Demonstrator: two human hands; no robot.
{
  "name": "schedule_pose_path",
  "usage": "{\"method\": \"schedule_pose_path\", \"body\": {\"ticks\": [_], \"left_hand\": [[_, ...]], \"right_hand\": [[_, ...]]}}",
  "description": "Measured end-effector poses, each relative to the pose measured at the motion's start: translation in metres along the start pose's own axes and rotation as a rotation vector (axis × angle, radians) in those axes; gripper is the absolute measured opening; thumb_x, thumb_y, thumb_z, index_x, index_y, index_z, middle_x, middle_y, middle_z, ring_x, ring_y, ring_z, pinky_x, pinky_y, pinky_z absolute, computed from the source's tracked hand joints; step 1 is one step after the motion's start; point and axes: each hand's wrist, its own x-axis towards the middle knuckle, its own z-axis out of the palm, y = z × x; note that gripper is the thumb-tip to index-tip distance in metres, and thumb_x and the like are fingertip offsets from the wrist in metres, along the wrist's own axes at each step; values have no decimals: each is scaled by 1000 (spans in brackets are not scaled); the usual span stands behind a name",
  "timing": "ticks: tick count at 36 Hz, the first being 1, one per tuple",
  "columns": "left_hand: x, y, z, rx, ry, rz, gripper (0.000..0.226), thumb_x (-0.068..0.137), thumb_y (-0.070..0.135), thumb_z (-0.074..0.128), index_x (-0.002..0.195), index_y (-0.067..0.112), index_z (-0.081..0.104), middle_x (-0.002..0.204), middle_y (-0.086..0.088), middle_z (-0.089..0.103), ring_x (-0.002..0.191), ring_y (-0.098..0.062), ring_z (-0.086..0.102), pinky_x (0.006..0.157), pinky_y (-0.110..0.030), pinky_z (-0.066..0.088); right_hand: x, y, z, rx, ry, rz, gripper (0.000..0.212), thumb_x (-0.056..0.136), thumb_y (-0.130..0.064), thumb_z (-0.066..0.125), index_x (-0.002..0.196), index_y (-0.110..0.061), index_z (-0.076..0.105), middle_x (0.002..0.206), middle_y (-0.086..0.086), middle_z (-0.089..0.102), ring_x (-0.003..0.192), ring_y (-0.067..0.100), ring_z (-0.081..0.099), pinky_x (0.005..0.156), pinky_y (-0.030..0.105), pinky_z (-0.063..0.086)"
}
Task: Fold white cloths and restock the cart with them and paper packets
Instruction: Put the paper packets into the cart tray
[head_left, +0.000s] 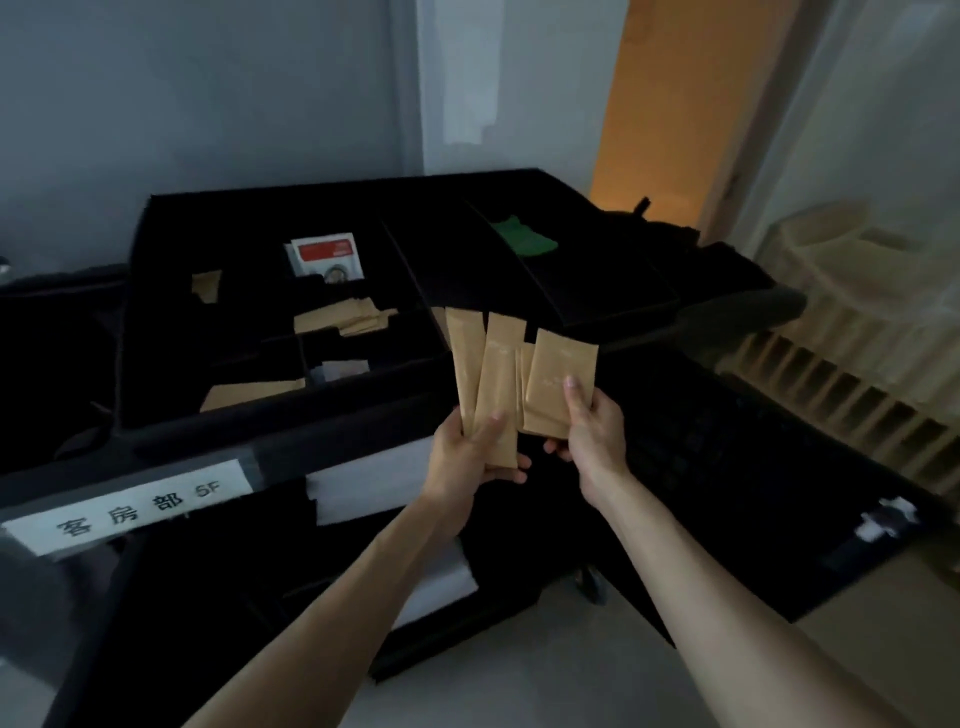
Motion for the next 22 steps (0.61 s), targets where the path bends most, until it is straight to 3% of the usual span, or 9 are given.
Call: {"method": "schedule_pose_path", "body": {"ticks": [8, 11, 16, 22], "left_hand": [[-4, 10, 8, 39, 233, 79, 32, 102, 22, 55, 121, -3, 54, 89, -16, 67, 68, -29, 67, 51, -32, 54], [-4, 16, 8, 60, 283, 116, 29, 102, 21, 54, 120, -2, 56, 86, -9, 72, 66, -27, 67, 51, -30, 53], [9, 29, 0, 55, 335, 175, 28, 101, 22, 55, 118, -1, 58, 89, -13, 70, 72, -29, 67, 54, -31, 54], [39, 39, -22, 17, 349, 229, 31, 102, 25, 54, 118, -1, 58, 96, -20, 70, 74, -31, 69, 56, -32, 55]], "right_hand": [[40, -4, 16, 25, -255, 32, 41, 97, -54, 51, 106, -17, 64, 74, -4, 71, 44, 11, 59, 42, 21, 45], [45, -6, 27, 47, -346, 28, 40, 98, -52, 51, 105, -15, 64, 70, -4, 71, 44, 11, 59, 42, 21, 45], [62, -18, 48, 83, -411, 23, 38, 97, -50, 54, 109, -15, 64, 93, 3, 73, 72, 14, 72, 53, 28, 54], [89, -33, 79, 59, -464, -42, 36, 97, -51, 54, 102, -16, 63, 70, -3, 71, 42, 14, 59, 37, 22, 40]]}}
